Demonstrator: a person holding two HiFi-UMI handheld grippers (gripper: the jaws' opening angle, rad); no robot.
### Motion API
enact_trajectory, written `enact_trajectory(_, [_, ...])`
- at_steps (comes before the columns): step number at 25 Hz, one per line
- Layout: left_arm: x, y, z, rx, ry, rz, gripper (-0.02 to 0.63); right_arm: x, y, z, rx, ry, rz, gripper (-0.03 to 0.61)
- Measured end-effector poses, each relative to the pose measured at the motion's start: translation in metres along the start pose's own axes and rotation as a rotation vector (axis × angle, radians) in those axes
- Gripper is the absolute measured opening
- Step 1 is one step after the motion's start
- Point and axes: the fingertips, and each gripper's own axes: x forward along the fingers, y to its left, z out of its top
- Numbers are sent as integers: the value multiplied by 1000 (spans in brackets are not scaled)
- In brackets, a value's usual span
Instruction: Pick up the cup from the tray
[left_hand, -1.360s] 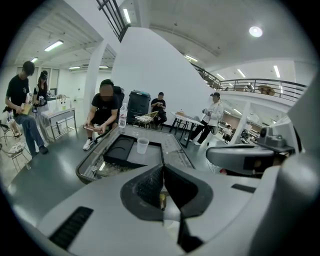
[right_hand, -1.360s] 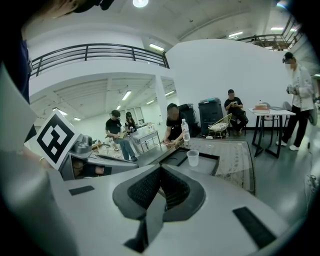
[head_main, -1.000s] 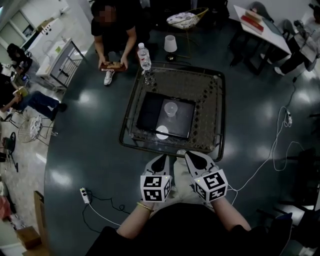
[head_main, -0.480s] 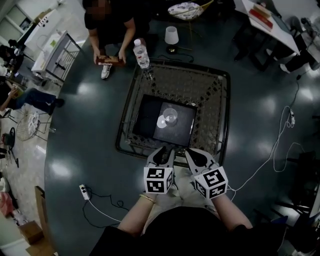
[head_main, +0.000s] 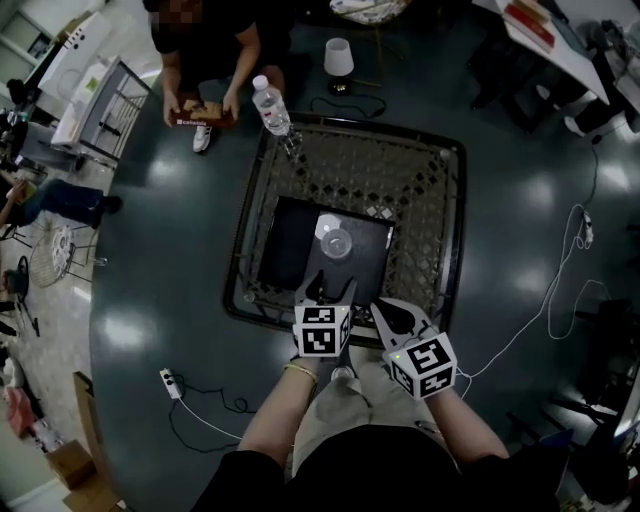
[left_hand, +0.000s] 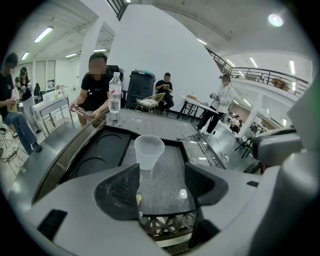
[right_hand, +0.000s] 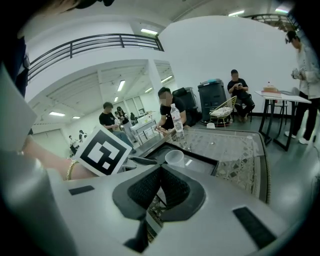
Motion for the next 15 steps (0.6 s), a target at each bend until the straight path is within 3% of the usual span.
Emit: enact_trajectory(15, [78,35,7,4,95,102,321,22,-27,-6,44,39,12,12])
